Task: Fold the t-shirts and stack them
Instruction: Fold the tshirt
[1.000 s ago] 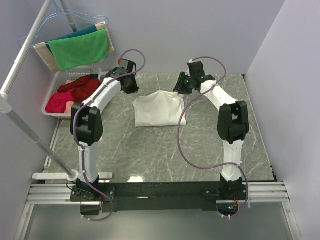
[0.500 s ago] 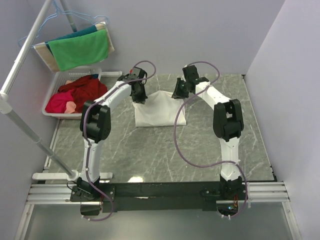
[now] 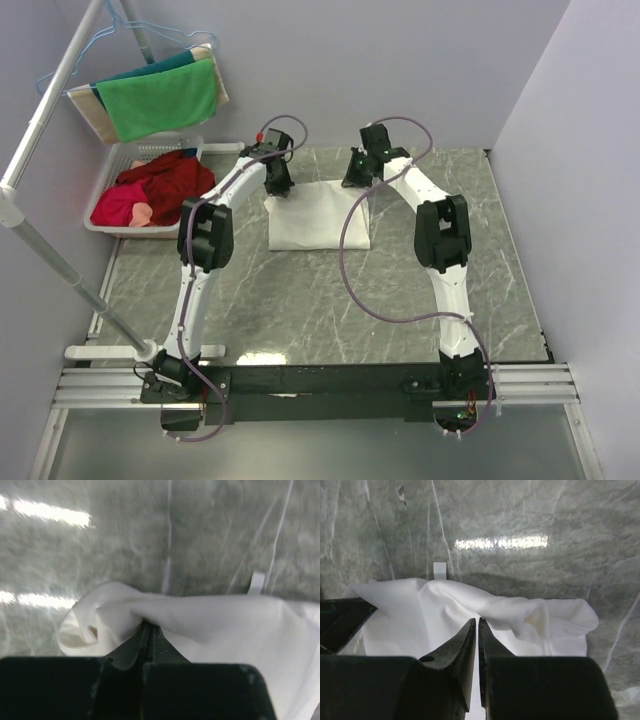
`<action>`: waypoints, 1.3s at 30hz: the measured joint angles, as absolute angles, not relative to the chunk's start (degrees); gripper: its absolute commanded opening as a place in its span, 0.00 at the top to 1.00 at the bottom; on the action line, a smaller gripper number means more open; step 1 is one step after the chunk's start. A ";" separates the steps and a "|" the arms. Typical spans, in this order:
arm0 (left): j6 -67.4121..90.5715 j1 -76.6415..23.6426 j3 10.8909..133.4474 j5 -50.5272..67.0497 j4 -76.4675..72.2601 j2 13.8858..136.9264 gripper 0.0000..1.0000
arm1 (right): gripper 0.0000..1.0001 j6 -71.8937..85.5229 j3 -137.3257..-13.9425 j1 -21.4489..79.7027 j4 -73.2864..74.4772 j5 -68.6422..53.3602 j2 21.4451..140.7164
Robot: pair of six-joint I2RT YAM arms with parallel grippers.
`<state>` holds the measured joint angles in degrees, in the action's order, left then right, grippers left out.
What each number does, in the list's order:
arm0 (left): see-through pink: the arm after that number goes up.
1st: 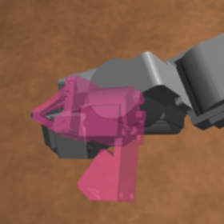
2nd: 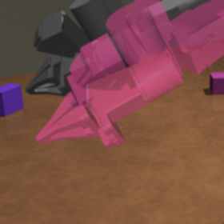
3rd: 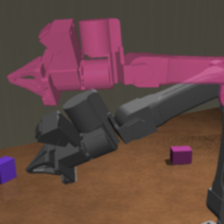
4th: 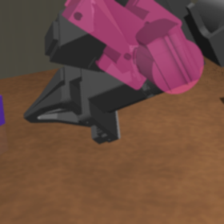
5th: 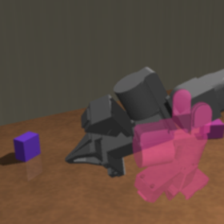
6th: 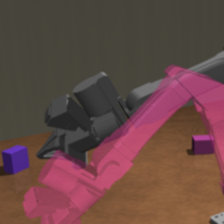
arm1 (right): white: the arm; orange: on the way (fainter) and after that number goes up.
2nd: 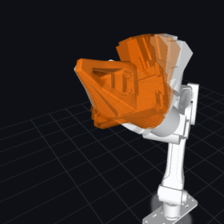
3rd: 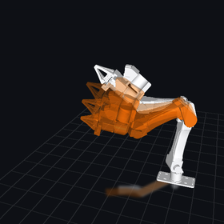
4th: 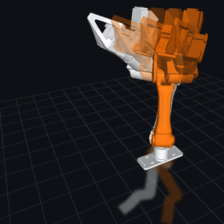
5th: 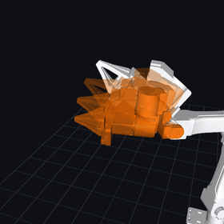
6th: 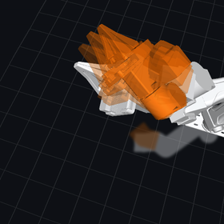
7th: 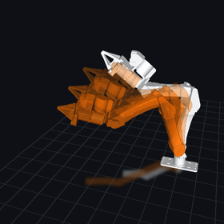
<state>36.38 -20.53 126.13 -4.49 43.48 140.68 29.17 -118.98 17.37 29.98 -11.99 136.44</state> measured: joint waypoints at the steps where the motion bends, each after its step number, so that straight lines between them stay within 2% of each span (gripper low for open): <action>1: 36.71 -20.14 127.02 -5.02 43.16 141.27 0.95 | 0.86 29.23 -119.39 17.30 30.09 -11.70 136.57; 6: 38.17 -18.02 126.74 -6.28 41.63 141.38 0.91 | 0.86 30.06 -121.78 16.14 30.59 -11.31 137.99; 10: 38.48 -17.08 126.52 -6.70 41.17 141.49 0.79 | 0.86 30.50 -121.91 15.18 31.51 -11.22 139.92; 19: 37.60 -17.19 125.29 -6.72 38.83 141.64 0.73 | 0.89 31.35 -119.22 14.74 32.34 -11.64 140.70; 24: 36.77 -17.30 122.98 -8.10 36.84 140.49 0.65 | 0.89 31.73 -115.28 14.74 31.05 -10.61 138.32; 28: 35.70 -17.32 117.97 -11.09 35.62 135.48 0.58 | 0.82 31.64 -111.26 14.87 31.27 -9.28 134.28; 34: 34.96 -16.95 117.21 -14.04 34.68 129.73 0.57 | 0.70 30.00 -112.14 16.08 31.40 -8.14 130.56; 39: 34.63 -16.91 117.16 -12.40 35.44 129.27 0.59 | 0.68 27.90 -113.71 18.57 32.45 -8.64 130.54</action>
<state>34.63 -16.91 117.16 -12.40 35.44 129.27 27.90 -113.71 18.57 32.45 -8.64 130.54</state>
